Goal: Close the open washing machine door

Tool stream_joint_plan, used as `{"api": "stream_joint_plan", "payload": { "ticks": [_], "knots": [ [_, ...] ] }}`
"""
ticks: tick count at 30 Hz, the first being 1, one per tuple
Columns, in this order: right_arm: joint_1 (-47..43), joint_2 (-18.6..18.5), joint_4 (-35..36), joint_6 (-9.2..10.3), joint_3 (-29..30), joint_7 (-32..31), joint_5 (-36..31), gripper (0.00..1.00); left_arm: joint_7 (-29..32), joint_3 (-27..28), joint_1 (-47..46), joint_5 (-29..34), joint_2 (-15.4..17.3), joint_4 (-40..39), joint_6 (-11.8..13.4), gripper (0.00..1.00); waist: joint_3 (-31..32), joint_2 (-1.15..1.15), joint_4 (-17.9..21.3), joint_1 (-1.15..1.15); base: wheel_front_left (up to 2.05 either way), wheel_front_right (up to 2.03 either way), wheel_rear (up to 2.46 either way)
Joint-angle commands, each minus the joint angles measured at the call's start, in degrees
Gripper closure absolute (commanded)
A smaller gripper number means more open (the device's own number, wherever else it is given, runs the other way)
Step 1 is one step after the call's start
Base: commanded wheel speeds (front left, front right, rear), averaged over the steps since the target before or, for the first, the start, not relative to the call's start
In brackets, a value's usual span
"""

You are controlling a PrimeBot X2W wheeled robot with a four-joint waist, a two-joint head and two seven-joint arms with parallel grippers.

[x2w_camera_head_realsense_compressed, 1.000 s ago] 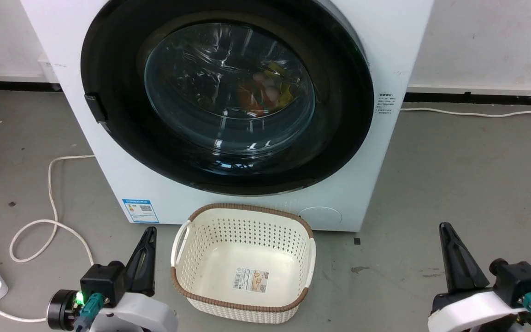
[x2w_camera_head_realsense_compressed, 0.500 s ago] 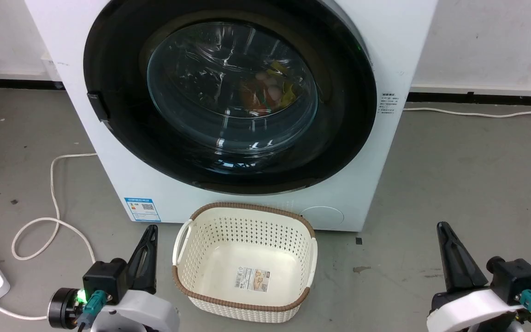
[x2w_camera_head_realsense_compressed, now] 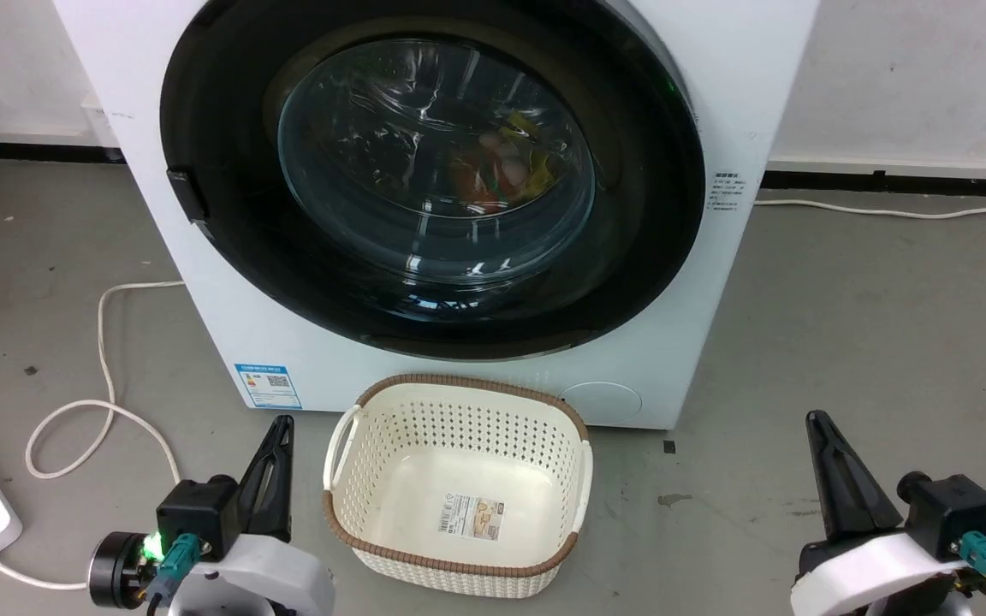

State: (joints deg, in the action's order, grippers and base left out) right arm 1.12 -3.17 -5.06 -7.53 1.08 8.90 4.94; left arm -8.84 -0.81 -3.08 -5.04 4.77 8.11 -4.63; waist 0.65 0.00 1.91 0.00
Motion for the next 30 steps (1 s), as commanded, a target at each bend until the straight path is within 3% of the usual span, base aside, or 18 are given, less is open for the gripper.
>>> {"api": "stream_joint_plan", "payload": {
  "ticks": [1, 30],
  "knots": [
    [-0.46, 0.12, 0.46, 0.02, -0.12, -0.33, -0.49, 1.00, 0.28, 0.20, 1.06, 0.55, -0.14, -0.50, 0.40, 1.00, -0.01, 0.00, -0.02, 0.00, 0.00, 0.00, 0.00],
    [-0.73, 0.19, 2.28, 0.03, -0.50, -3.73, -2.25, 1.00, 3.67, 0.44, 1.86, 2.33, -0.84, -3.52, 2.07, 1.00, -0.26, 0.00, -0.77, 0.00, 0.00, 0.00, 0.00]
  ]
}}
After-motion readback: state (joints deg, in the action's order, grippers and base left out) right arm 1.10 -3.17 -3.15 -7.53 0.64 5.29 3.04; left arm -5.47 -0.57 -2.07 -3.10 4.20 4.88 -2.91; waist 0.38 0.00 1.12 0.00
